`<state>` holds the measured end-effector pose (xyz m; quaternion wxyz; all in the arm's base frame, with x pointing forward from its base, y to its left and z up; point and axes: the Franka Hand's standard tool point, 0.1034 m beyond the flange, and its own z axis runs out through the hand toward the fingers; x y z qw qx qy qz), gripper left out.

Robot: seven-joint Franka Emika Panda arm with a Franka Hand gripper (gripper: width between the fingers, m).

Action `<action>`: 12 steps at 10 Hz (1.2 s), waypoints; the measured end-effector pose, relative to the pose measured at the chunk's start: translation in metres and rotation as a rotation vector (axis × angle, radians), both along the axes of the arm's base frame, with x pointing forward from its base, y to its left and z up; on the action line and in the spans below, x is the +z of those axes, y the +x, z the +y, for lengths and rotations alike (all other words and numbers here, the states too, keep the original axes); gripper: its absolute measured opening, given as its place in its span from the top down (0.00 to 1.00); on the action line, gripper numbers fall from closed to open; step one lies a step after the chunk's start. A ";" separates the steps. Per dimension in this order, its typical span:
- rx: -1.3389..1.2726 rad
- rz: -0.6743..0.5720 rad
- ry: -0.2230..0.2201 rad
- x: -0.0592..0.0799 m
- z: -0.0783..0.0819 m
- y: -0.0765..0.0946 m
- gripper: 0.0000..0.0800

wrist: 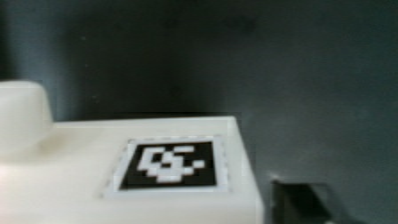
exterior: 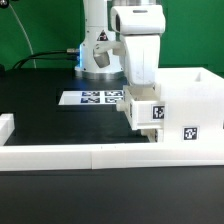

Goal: Assemble drawer

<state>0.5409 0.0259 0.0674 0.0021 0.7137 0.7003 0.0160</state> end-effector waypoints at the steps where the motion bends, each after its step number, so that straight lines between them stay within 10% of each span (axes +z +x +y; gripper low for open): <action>1: -0.020 -0.010 -0.002 0.007 0.002 0.001 0.42; 3: -0.023 -0.027 -0.014 0.027 -0.002 0.005 0.21; 6: -0.004 -0.040 -0.029 0.047 -0.026 0.011 0.19; 9: 0.005 -0.033 -0.022 0.043 -0.030 0.010 0.19; 12: 0.055 -0.002 0.088 0.017 -0.055 0.008 0.19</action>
Offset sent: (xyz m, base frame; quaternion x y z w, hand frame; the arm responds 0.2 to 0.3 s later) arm 0.0014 -0.0215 0.0330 -0.0091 -0.0331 -0.0144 0.9993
